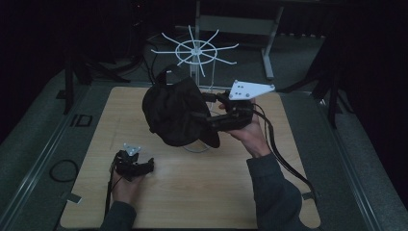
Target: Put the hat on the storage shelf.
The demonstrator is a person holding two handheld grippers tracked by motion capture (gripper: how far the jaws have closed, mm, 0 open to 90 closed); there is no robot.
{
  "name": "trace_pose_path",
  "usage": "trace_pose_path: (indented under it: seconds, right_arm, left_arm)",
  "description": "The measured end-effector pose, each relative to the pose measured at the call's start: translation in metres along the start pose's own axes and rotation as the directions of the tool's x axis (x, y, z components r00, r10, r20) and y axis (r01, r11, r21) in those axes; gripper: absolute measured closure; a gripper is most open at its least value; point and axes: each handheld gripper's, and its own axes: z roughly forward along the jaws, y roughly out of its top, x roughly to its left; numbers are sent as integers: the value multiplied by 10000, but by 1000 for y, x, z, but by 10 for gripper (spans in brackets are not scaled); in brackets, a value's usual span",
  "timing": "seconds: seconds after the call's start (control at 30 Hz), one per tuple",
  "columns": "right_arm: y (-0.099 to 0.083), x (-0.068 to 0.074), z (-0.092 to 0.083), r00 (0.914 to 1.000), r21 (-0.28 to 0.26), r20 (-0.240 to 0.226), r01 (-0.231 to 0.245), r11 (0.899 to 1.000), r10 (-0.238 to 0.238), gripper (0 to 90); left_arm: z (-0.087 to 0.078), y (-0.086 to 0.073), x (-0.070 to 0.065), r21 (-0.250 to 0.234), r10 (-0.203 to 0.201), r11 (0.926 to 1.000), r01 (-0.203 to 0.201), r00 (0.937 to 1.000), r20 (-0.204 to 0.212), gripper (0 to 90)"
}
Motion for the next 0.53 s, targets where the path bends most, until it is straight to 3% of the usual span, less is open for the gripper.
trace_pose_path:
  seconds: [0.17, 0.53]
  right_arm:
    - [-1, 1, 0, 9992, 184, 404, -56, 9998, 49, 166]
    - [-5, -4, -8, 9969, 28, 741, -284, 9996, 281, 134]
  left_arm:
    - [0, 0, 0, 2, 2, 10000, -2, 10000, 0, 153]
    - [0, 0, 0, 9, -16, 10000, 16, 10000, 7, 153]
